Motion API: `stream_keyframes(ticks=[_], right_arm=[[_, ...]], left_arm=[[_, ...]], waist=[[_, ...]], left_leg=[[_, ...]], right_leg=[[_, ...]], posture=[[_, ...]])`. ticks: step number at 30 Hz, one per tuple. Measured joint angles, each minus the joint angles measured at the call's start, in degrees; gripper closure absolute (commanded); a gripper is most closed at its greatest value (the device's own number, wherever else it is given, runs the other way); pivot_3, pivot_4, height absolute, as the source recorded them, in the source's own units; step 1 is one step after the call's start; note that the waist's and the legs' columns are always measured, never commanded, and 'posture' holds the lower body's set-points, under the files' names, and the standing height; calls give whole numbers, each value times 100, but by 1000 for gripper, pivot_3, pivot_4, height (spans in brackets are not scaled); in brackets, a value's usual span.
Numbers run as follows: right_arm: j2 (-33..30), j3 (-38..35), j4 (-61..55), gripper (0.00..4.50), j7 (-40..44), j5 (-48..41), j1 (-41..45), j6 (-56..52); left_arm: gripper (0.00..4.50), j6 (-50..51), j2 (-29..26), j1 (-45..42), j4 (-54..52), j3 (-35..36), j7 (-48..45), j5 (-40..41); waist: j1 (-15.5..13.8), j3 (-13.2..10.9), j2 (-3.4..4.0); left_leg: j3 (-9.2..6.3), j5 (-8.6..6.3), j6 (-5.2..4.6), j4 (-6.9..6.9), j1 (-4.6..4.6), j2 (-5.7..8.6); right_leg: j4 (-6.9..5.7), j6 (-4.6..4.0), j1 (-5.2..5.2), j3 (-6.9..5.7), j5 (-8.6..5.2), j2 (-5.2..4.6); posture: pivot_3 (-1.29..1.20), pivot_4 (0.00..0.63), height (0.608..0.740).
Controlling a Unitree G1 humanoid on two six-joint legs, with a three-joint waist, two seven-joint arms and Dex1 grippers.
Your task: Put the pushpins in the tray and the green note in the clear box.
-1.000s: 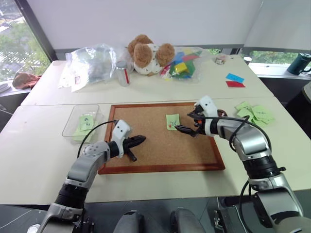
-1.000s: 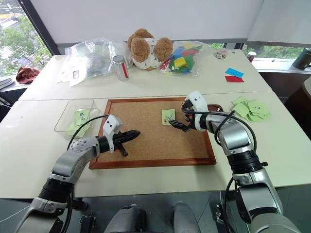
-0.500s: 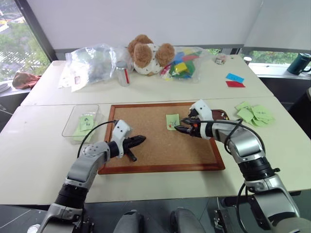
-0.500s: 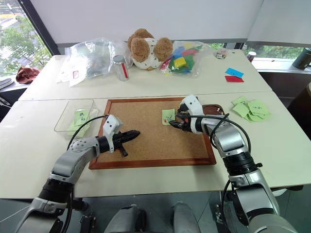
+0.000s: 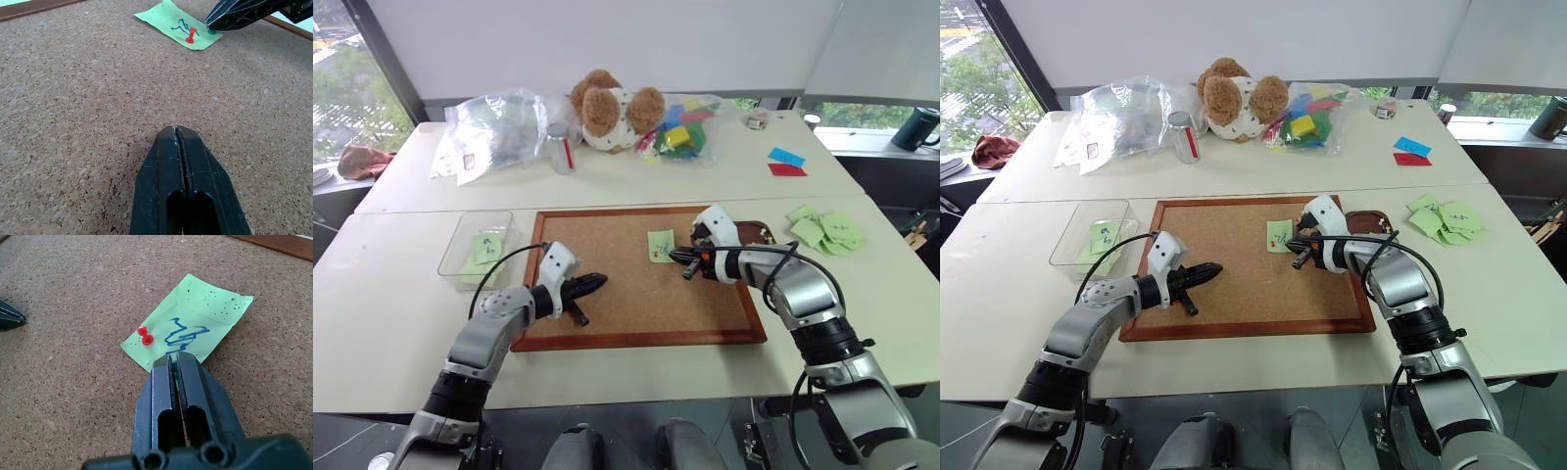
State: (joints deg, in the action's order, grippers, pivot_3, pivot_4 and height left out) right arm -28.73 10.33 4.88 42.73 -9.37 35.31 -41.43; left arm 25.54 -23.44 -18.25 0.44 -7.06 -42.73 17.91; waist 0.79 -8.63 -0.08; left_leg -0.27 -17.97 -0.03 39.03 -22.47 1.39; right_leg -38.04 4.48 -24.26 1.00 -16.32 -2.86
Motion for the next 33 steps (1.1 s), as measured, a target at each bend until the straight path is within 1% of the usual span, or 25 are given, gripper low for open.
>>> stream_keyframes(ticks=[3, 9, 13, 17, 20, 26, 31, 33], right_arm=[[-59, -38, -171, 4460, 33, -78, 6, -174], [-359, -411, -781, 4460, 98, -317, 276, -359], [-554, -702, -738, 4460, 40, -377, 345, -433], [-885, -1039, -139, 4460, -109, -285, 495, -139], [-937, -1254, 551, 4460, -217, -218, 511, 129], [-999, -1272, 1474, 4460, -277, -40, 510, 587], [-885, -1266, 2155, 4460, -448, 100, 506, 906], [-838, -1260, 2260, 3895, -454, 127, 500, 969]], left_arm=[[4500, 0, 0, 17, -12, -7, -3, 0], [4500, -1, -30, 26, -13, -67, -7, -108], [4500, -1, -26, 8, -1, -68, -19, -110], [4500, -1, -27, -5, 7, -65, -43, -111], [4500, -1, -29, -12, 14, -59, -52, -113], [4500, -1, -28, -19, 13, -60, -62, -113], [4500, -1, -29, -8, -1, -52, -60, -113], [4500, -1, -29, -4, -10, -52, -57, -113]], waist=[[1, 0, 0], [-4, 0, 0], [-6, 0, 0], [-6, 0, 0], [-3, 0, 0], [-4, 0, 0], [2, 1, 0], [1, 1, 1]], left_leg=[[0, 0, 0, -2, 0, 0], [-1, -1, -1, -4, 0, 0], [0, -1, -1, -4, -1, 0], [0, -1, -1, -4, 0, 0], [0, -1, -1, -6, 0, 0], [1, -1, -1, -5, 0, 0], [1, -1, -1, -5, 1, 0], [1, -1, -1, -5, 1, 0]], right_leg=[[1, 0, -1, 0, 0, 0], [3, 0, -1, 0, 0, 0], [4, 0, 0, 0, 0, -2], [5, 0, 1, 0, 0, -2], [5, 0, 1, 0, 0, -2], [5, 0, 3, 0, 0, -2], [5, 0, 3, 0, 0, -1], [5, 0, 3, 0, 0, -1]], posture=[[0, 150, 740], [0, 150, 740], [0, 150, 740], [0, 150, 740], [0, 150, 740], [0, 150, 740], [0, 150, 740], [0, 150, 740]])
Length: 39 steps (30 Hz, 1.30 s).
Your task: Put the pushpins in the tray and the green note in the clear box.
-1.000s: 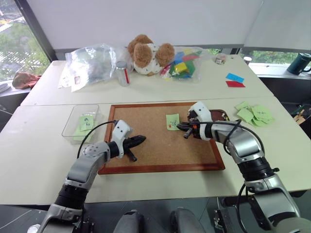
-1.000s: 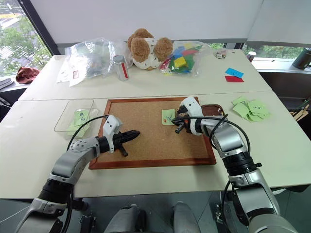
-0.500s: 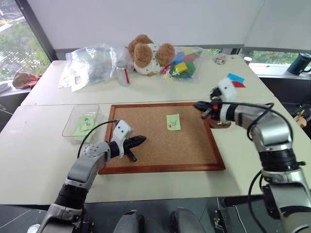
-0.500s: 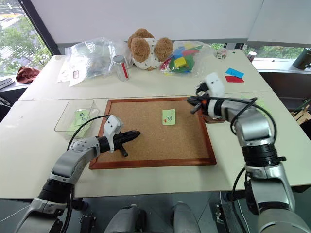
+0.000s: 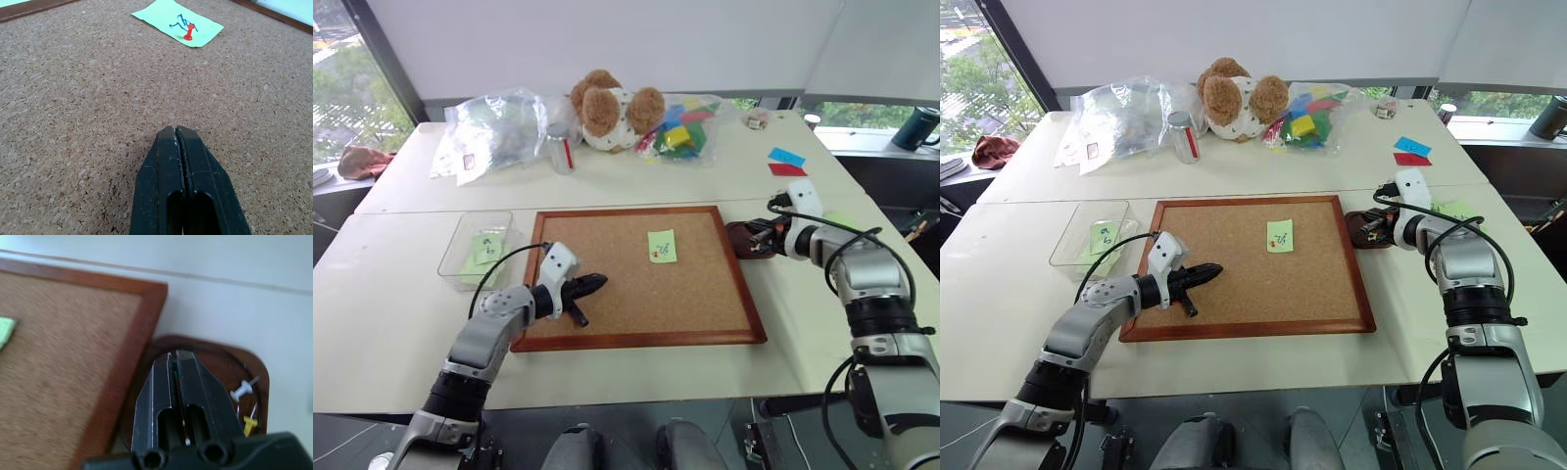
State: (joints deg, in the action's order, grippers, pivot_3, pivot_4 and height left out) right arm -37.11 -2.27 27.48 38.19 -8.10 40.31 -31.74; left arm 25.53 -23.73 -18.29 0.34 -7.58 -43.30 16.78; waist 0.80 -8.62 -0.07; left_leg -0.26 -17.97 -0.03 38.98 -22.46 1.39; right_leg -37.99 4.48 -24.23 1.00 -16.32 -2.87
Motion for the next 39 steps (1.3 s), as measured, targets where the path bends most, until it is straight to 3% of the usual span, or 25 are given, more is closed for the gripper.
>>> stream_keyframes(ticks=[1, 9, 16, 20, 25, 30, 33, 36, 39], right_arm=[[9, 0, 39, 3640, -1, 1, 0, 21], [9, -2, 76, 34, 51, -8, 0, 22], [2, -3, -433, 34, 235, -84, 0, -178], [51, 163, -1366, 34, 462, -231, -37, -551], [589, 687, -2269, 34, 567, -372, -212, -866], [1016, 1078, -2468, 34, 487, -393, -232, -966], [1190, 1234, -2441, 897, 433, -382, -234, -967], [1284, 1338, -2259, 2282, 395, -315, -233, -898], [1298, 1413, -2088, 2282, 379, -219, -234, -842]], left_arm=[[4500, 0, 3, 2, -6, -1, 1, 0], [4500, 0, 3, 7, -18, 2, 8, 0], [4500, 0, 3, -4, -7, 1, 6, 0], [4500, 0, 2, -12, 7, 2, -2, 0], [4500, 0, 7, -50, 35, -1, -22, 0], [4500, 0, 14, -56, 65, -1, -26, 0], [4500, 0, 13, -42, 53, 1, -24, 0], [4500, 0, 12, -22, 15, 3, -13, 0], [4500, 0, 9, 10, -22, 16, 4, 0]], waist=[[-1, 0, 0], [0, 0, 0], [-1, 0, 1], [-1, 1, 1], [-4, 1, 1], [-5, 1, 1], [-2, 1, 1], [0, 1, 1], [2, 1, 1]], left_leg=[[0, 0, 0, 0, 0, 0], [0, 0, 0, 0, 0, 0], [0, 0, 0, 0, 0, 0], [-1, 0, 0, 0, 1, 0], [-1, 0, 0, 2, 1, 0], [-2, 0, 0, 2, 1, 0], [-2, 0, 0, 2, 1, 0], [-2, 0, 0, 3, 1, 0], [-2, 0, 0, 1, 1, 0]], right_leg=[[0, 0, 0, 0, 0, 0], [0, 0, 0, 0, 0, 0], [0, 0, 0, 0, 0, 0], [-1, 0, 0, 0, 0, 0], [-2, 0, 1, 0, 0, 0], [-1, 0, 1, -1, 0, 0], [-1, 0, 0, -1, 0, 0], [-1, 0, 0, -1, 0, 0], [-1, 0, -2, -1, 0, 0]], posture=[[0, 150, 740], [0, 150, 740], [0, 150, 740], [0, 150, 740], [0, 150, 740], [0, 150, 740], [0, 150, 740], [0, 150, 740], [0, 150, 740]])
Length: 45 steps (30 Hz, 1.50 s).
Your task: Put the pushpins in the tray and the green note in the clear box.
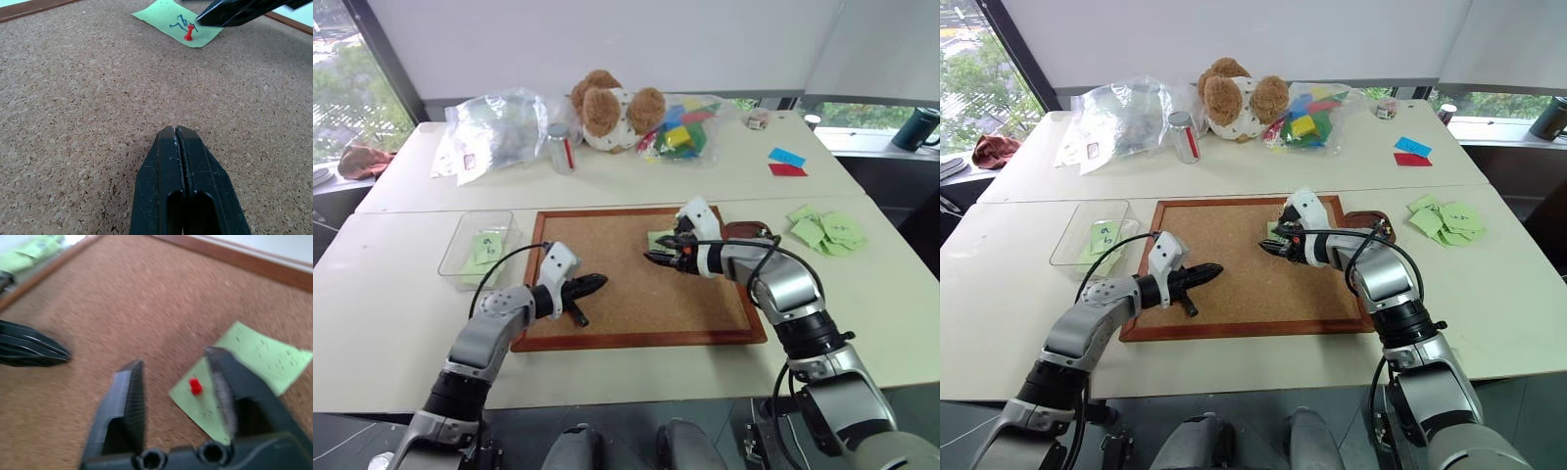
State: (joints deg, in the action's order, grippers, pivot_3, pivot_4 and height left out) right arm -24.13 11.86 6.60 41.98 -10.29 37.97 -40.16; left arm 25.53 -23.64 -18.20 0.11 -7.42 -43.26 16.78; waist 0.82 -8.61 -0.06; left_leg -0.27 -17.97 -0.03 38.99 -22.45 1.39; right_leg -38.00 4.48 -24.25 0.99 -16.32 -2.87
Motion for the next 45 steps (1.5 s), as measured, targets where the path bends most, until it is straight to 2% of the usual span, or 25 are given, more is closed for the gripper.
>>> stream_keyframes(ticks=[11, 14, 17, 30, 41, 43, 45], right_arm=[[58, 24, 316, 2282, 0, 74, -40, 196], [58, 24, 381, 3052, 1, 103, -83, 248], [59, 21, 381, 4454, -2, 111, -84, 300], [6, -86, 49, 4488, -9, 55, -85, -178], [-605, -316, -1587, 4488, 354, -471, 0, -859], [-772, -314, -1855, 4500, 492, -569, -5, -909], [-1054, -307, -2220, 4500, 733, -706, -28, -939]], left_arm=[[4500, 3, 7, 46, -54, 21, 61, 1], [4500, 5, 7, 51, -62, 21, 69, 1], [4500, 9, 7, 56, -79, 21, 82, 0], [4500, 19, 15, 103, -125, 19, 90, 3], [4500, 80, 96, 40, -41, 62, 84, 77], [3985, 334, 175, -33, -14, 217, 71, 287], [3139, 1015, 336, -221, 29, 546, 104, 836]], waist=[[13, 0, 0], [14, 0, 0], [15, 0, 0], [0, 0, 0], [-12, 0, 0], [-23, 0, -1], [-31, -6, -10]], left_leg=[[0, 0, 0, 0, 0, 0], [0, 0, 0, 0, 0, 0], [0, 0, 0, 0, 0, 0], [0, 0, 0, -6, -3, 0], [-1, -1, -2, -3, -1, 0], [-1, -1, -2, -1, -2, 0], [-2, -3, -5, 6, -9, 0]], right_leg=[[0, 0, 0, 0, 0, 0], [0, 0, -1, 0, 0, 0], [0, 0, -1, 0, 0, 0], [1, 0, -6, 0, 0, 0], [2, 0, 0, 0, 0, -1], [2, 0, 1, -1, 0, -2], [3, 0, -1, -3, 0, -4]], posture=[[0, 150, 740], [0, 150, 740], [0, 150, 740], [0, 150, 740], [0, 150, 740], [0, 150, 740], [0, 150, 740]])
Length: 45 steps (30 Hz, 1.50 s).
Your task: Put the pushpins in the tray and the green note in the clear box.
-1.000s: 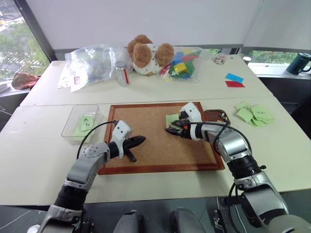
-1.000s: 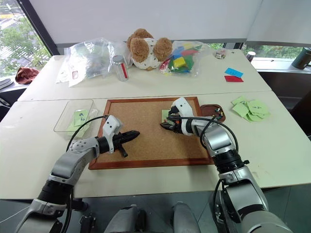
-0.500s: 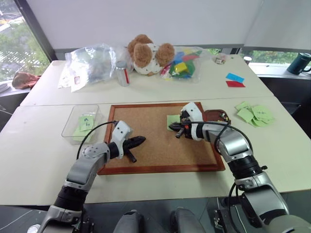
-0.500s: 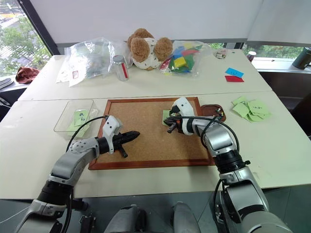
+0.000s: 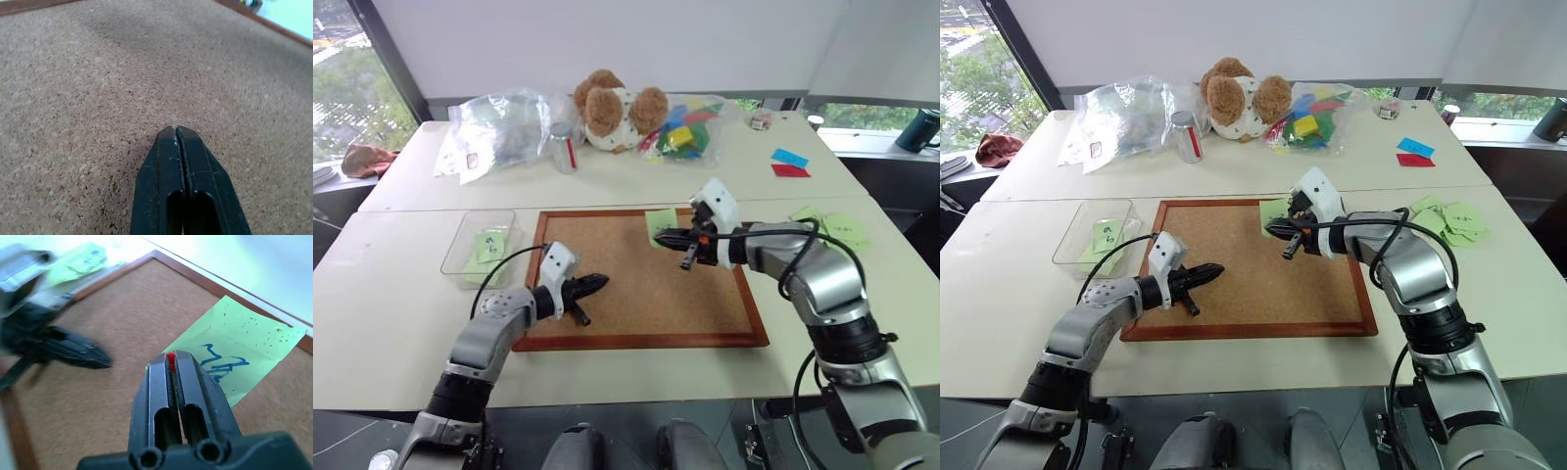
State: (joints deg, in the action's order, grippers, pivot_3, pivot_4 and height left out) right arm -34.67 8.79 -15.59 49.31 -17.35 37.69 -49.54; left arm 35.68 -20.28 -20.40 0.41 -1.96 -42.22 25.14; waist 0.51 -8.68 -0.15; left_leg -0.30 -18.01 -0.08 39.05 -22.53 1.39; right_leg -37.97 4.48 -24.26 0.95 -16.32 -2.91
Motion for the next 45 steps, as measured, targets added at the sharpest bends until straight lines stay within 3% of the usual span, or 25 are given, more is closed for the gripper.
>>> stream_keyframes(ticks=[6, 7, 15, 25, 29, 32, 39, 45], right_arm=[[-311, 124, -412, 4500, 328, -131, -125, 264], [-349, 182, -424, 4500, 361, -123, -165, 328], [-427, 399, -431, 4500, 479, -81, -156, 649], [-415, 604, -567, 4500, 678, -100, 6, 790], [-407, 619, -555, 4500, 685, -100, 74, 827], [-398, 622, -543, 4500, 685, -101, 101, 843], [-391, 627, -535, 4500, 681, -102, 107, 861], [-385, 624, -518, 4500, 628, -115, 124, 819]], left_arm=[[146, 1243, 420, -769, -87, 1009, 364, 1361], [15, 1426, 531, -815, -80, 1139, 443, 1575], [15, 2418, 1099, -1271, 372, 1845, 1151, 2733], [15, 3131, 2010, -1262, 346, 1971, 2264, 3595], [15, 3245, 2092, -1134, 306, 1984, 2549, 3808], [775, 3251, 2113, -1120, 235, 2029, 2689, 3951], [4309, 3225, 2206, -979, 106, 2097, 3010, 4289], [4416, 3184, 2238, -890, 101, 2113, 3249, 4504]], waist=[[24, -7, -11], [23, -7, -12], [11, -8, -14], [14, -11, -18], [9, -11, -18], [8, -11, -19], [5, -11, -19], [6, -11, -19]], left_leg=[[-4, 1, 1, -1, -6, 0], [-4, 1, 1, -1, -6, 0], [-4, 4, 6, 6, -7, 1], [-4, 23, 41, 5, -9, 2], [-6, 25, 44, 4, -8, 1], [-5, 25, 45, 5, -9, 2], [-5, 25, 45, 4, -9, 2], [-5, 26, 45, 5, -9, 2]], right_leg=[[0, 0, -7, -3, 0, 3], [0, 0, -8, -3, 0, 3], [0, 1, -8, -4, 0, 5], [2, 1, -8, -2, 0, 5], [1, 1, -10, -2, 0, 8], [1, 1, -9, -2, 0, 7], [2, 1, -9, -2, 0, 7], [2, 1, -9, -2, 0, 7]], posture=[[0, 150, 740], [0, 150, 740], [0, 150, 740], [0, 150, 740], [0, 150, 740], [0, 150, 740], [0, 150, 740], [0, 150, 740]])
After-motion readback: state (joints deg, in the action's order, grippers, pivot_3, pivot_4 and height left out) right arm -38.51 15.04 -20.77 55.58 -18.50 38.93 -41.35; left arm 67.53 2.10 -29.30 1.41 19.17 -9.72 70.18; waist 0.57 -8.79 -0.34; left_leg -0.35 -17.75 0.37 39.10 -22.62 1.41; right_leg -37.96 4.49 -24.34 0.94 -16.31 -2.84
